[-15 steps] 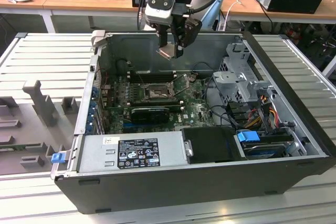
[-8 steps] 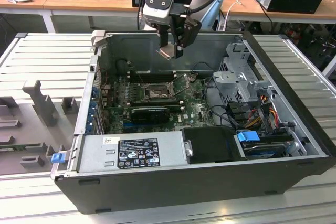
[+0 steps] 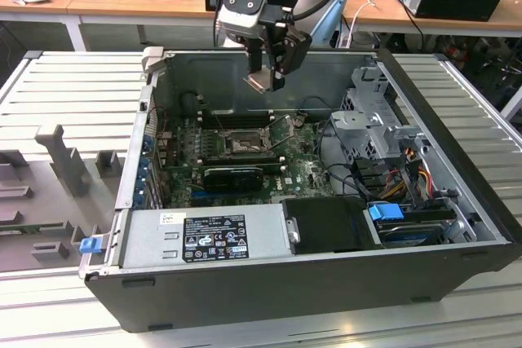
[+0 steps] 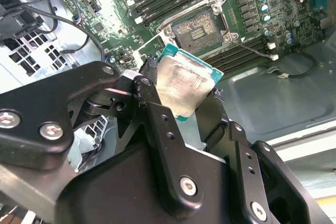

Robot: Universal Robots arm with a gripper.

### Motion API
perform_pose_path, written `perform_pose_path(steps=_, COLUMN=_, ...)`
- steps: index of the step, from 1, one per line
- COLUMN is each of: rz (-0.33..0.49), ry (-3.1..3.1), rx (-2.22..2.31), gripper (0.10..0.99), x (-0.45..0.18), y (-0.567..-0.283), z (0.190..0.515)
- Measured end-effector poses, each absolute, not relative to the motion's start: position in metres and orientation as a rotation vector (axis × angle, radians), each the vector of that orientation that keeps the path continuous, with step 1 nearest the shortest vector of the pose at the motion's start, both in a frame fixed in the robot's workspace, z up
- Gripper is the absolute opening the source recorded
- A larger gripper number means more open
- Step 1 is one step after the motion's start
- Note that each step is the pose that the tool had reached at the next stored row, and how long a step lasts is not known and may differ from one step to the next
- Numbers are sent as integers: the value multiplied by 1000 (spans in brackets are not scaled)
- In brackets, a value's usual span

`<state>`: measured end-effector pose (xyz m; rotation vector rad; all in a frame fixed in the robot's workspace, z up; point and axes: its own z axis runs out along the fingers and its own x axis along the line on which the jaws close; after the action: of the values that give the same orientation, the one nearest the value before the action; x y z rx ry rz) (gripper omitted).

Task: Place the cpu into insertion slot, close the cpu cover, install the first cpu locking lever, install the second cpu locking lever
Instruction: 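Place the cpu into insertion slot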

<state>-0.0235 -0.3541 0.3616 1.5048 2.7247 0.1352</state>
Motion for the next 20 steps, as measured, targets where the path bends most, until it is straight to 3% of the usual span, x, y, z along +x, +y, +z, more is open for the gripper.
perform_pose_path(steps=20, rz=125, ry=2567, rx=1744, gripper=533, x=-26, y=-354, z=360)
